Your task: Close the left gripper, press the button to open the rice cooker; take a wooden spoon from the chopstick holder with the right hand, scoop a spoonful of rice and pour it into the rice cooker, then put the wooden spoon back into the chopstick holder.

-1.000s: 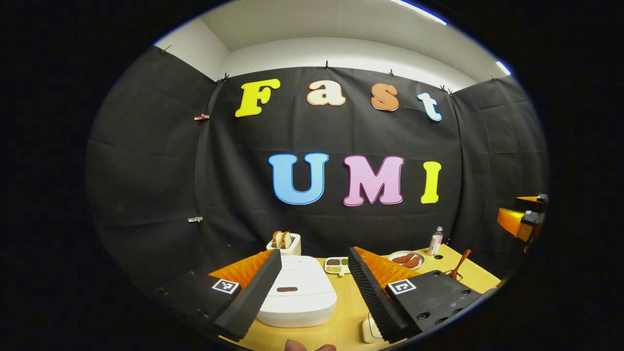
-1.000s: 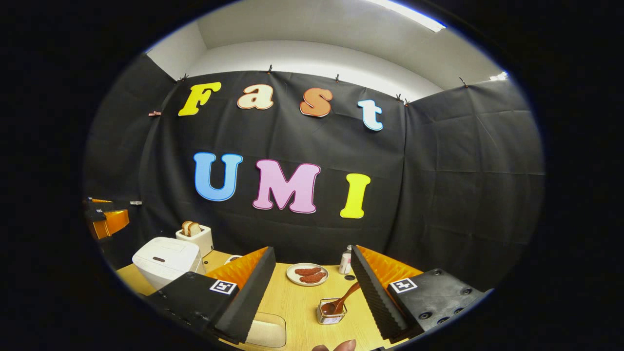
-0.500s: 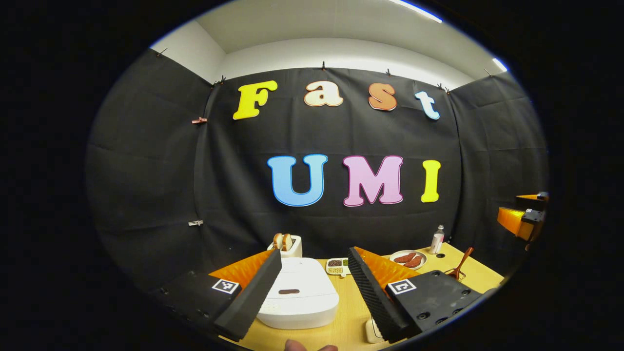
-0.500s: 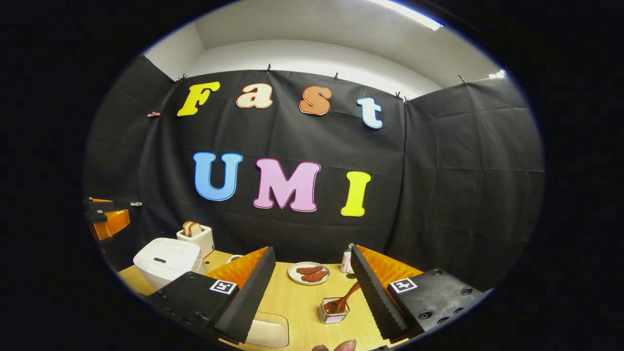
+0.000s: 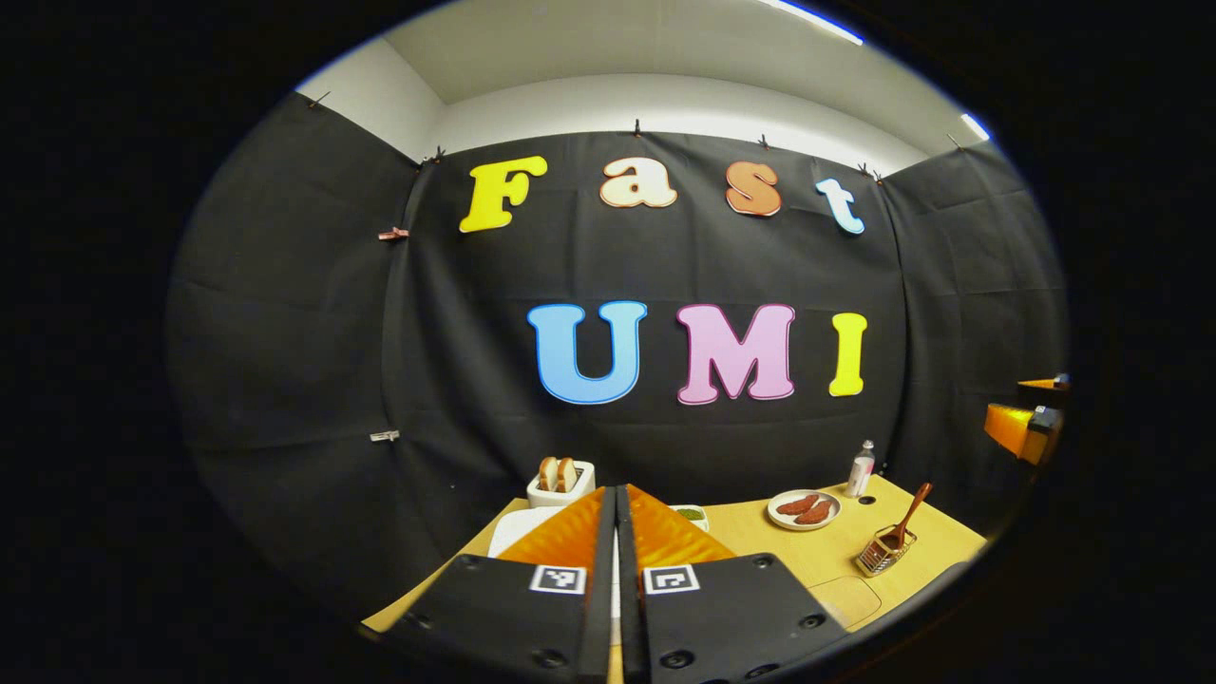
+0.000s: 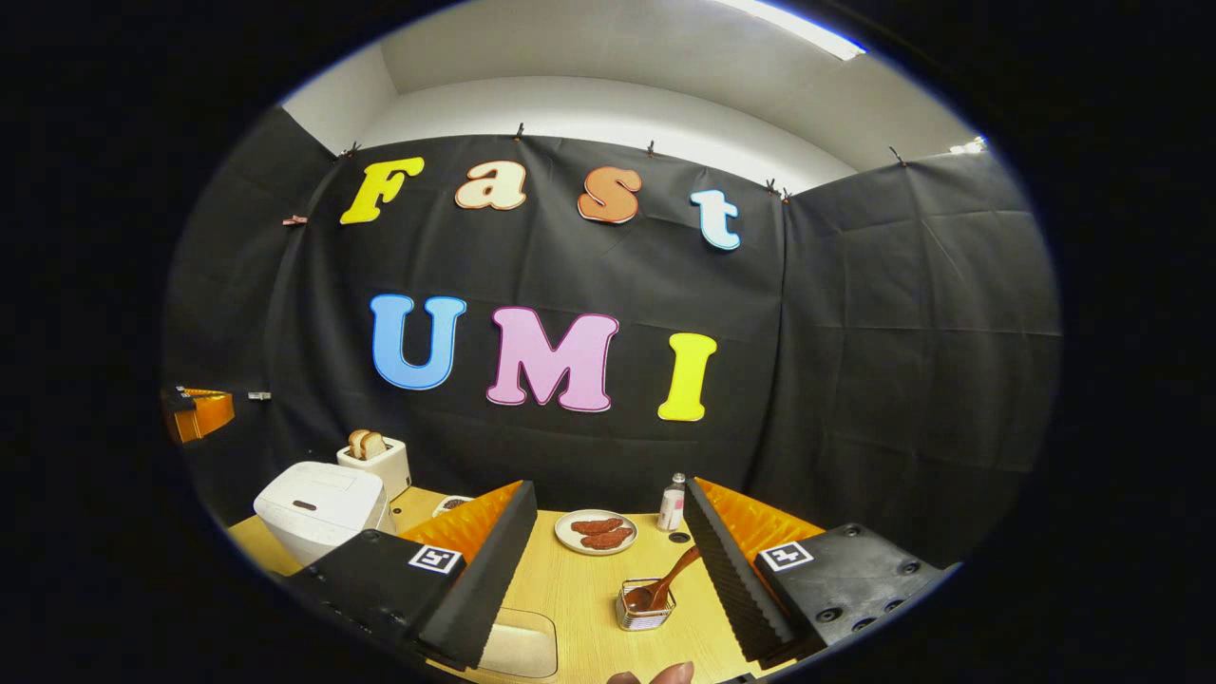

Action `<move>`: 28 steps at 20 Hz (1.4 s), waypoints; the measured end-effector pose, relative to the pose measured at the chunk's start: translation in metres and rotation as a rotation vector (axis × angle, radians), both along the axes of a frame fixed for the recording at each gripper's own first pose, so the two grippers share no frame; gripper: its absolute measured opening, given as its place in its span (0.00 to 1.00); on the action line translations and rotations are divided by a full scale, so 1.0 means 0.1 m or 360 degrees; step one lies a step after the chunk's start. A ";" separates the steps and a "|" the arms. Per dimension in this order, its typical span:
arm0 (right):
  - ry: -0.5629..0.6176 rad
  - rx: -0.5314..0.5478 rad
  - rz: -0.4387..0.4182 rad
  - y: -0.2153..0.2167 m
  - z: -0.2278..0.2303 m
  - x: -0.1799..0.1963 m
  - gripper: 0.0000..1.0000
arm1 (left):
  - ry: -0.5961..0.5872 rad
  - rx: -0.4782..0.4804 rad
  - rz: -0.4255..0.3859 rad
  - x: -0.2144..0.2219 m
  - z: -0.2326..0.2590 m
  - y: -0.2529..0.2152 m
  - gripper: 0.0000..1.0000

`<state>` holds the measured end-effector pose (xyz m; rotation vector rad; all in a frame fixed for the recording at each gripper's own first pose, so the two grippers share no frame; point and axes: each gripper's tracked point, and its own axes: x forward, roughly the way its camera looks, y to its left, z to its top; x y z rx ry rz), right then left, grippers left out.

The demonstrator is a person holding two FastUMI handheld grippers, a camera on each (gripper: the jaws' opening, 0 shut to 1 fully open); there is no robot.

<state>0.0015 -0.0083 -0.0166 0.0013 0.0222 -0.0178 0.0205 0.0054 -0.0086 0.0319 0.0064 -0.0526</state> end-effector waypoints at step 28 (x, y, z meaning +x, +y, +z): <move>0.0096 -0.0074 -0.0120 -0.41 -0.25 -0.10 0.98 | 0.1022 -0.0276 -0.0100 1.27 -2.15 0.56 0.07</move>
